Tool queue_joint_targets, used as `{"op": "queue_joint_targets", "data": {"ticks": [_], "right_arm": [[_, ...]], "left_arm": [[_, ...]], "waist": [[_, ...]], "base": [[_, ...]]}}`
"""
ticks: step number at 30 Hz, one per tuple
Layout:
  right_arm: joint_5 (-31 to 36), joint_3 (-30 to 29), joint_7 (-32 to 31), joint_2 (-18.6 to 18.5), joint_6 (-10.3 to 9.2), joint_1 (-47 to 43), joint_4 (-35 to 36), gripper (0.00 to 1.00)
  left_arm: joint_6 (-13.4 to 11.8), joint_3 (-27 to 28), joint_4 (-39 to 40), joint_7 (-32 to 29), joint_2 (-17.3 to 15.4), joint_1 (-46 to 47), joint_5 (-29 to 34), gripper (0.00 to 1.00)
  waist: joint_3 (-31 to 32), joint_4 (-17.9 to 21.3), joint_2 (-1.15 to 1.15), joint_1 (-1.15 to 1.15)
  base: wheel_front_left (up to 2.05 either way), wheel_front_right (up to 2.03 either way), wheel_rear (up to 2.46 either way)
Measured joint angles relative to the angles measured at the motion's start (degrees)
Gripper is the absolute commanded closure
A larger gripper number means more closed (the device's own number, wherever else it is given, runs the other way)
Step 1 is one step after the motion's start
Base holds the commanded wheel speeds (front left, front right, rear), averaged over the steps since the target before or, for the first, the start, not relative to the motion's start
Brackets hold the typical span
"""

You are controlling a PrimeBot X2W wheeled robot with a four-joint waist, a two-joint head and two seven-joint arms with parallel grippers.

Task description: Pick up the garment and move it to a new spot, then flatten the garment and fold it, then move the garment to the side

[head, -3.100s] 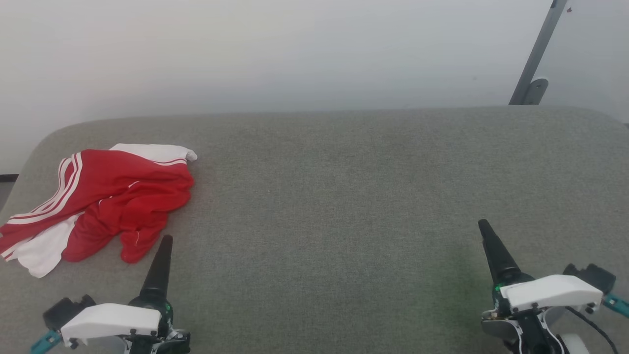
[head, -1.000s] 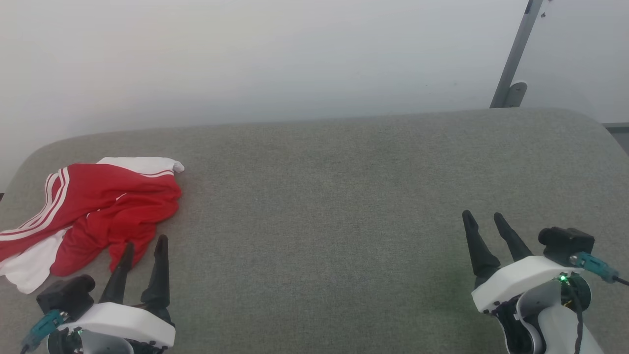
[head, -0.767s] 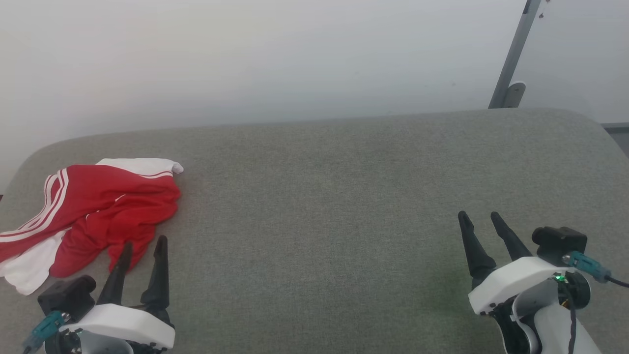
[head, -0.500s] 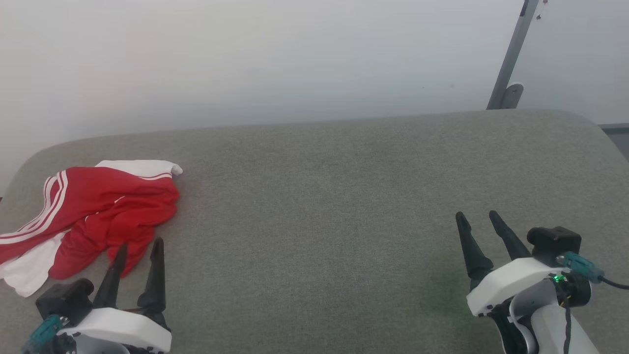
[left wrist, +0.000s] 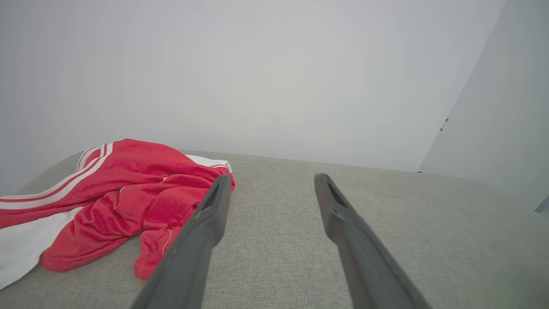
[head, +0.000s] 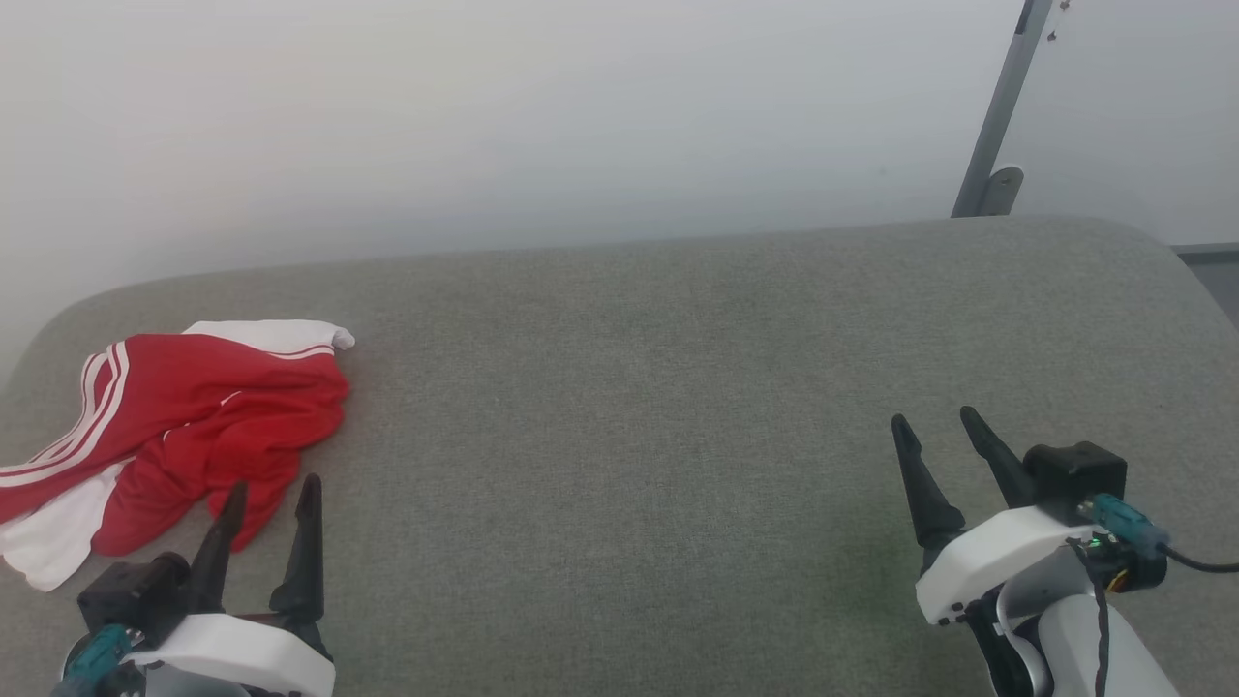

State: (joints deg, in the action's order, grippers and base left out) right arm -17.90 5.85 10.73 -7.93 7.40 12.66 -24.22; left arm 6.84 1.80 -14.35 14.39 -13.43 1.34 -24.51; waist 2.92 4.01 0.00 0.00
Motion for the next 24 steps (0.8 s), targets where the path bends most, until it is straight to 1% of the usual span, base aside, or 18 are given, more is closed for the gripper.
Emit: {"op": "queue_joint_targets", "data": {"ticks": [6, 24], "right_arm": [[2.46, 0.34, 0.74, -0.11, 0.0, 0.38, -0.32, 0.0], [2.96, -0.1, 1.37, -0.15, 0.01, 0.39, -0.16, 0.0]], "left_arm": [[0.05, 0.08, -0.21, 0.52, -0.27, -0.03, 0.99, 0.0], [0.14, 0.12, -1.89, 0.62, -0.74, -0.02, 0.35, 0.0]], "waist": [[0.12, 0.35, 0.0, 0.0], [-0.1, 0.14, 0.0, 0.0]], "base": [[0.0, 0.0, 0.0], [0.0, 0.0, 0.0]]}}
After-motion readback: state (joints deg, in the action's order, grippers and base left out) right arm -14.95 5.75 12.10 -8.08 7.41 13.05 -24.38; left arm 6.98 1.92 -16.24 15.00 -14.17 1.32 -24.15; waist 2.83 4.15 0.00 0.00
